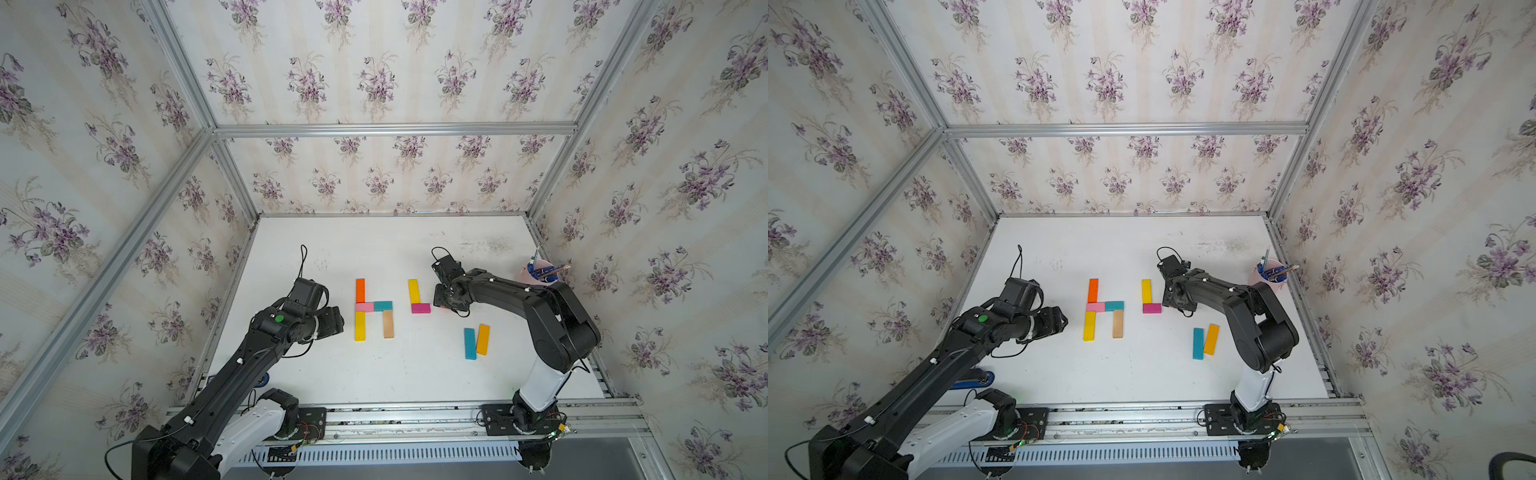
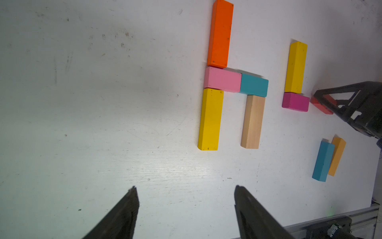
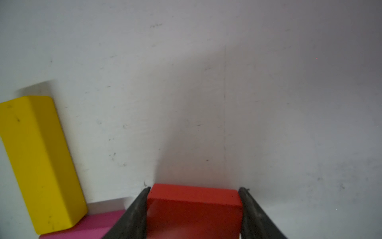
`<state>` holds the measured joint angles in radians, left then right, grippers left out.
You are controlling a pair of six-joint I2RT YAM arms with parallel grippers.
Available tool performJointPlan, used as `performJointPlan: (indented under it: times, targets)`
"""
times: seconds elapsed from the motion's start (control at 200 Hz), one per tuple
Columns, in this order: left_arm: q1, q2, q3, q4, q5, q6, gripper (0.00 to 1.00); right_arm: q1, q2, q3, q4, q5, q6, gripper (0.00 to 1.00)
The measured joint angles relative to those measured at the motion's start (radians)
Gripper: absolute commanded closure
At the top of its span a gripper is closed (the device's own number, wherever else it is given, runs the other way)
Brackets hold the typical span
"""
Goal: Assemble the letter h with building blocks
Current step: Assemble the building block at the center of the board.
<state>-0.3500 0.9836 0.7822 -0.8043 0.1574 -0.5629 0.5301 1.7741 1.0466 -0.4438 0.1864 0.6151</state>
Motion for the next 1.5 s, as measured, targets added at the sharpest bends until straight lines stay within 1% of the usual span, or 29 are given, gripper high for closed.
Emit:
performJointPlan:
  times: [0.095,0.21,0.295,0.445,0.539,0.669,0.759,0.934,1.149,1.498]
  targets:
    - [0.0,0.003,0.006,0.0,0.001,0.0,0.25,0.0,-0.001,0.013,-0.001,0.002,-0.013,0.21]
    - [0.0,0.005,0.016,0.0,0.002,0.0,0.25,0.0,-0.022,0.023,-0.007,0.008,-0.011,0.21]
    - [0.0,0.005,0.023,0.0,0.002,0.0,0.25,-0.01,-0.038,0.027,-0.005,0.005,0.014,0.21]
    - [0.0,0.005,0.025,0.0,0.003,0.0,0.25,-0.067,-0.047,0.019,-0.011,0.008,0.13,0.24]
    - [0.0,0.006,0.025,0.0,0.003,0.0,0.25,-0.078,-0.034,0.03,-0.026,0.011,0.2,0.26]
    - [0.0,0.004,0.024,0.0,0.006,0.0,0.25,-0.077,0.029,0.074,-0.03,0.005,0.248,0.3]
    - [0.0,-0.002,0.023,0.0,0.007,0.001,0.25,-0.078,0.05,0.071,-0.032,0.003,0.274,0.33]
    - [0.0,-0.005,0.011,0.0,0.011,0.001,0.25,-0.079,0.031,0.014,-0.002,0.011,0.298,0.38]
    - [0.001,-0.003,0.009,0.0,0.014,0.001,0.25,-0.077,0.013,-0.018,0.032,0.011,0.298,0.43]
    - [0.001,-0.004,0.0,0.0,0.014,0.001,0.25,-0.033,0.007,-0.02,0.053,-0.004,0.277,0.46]
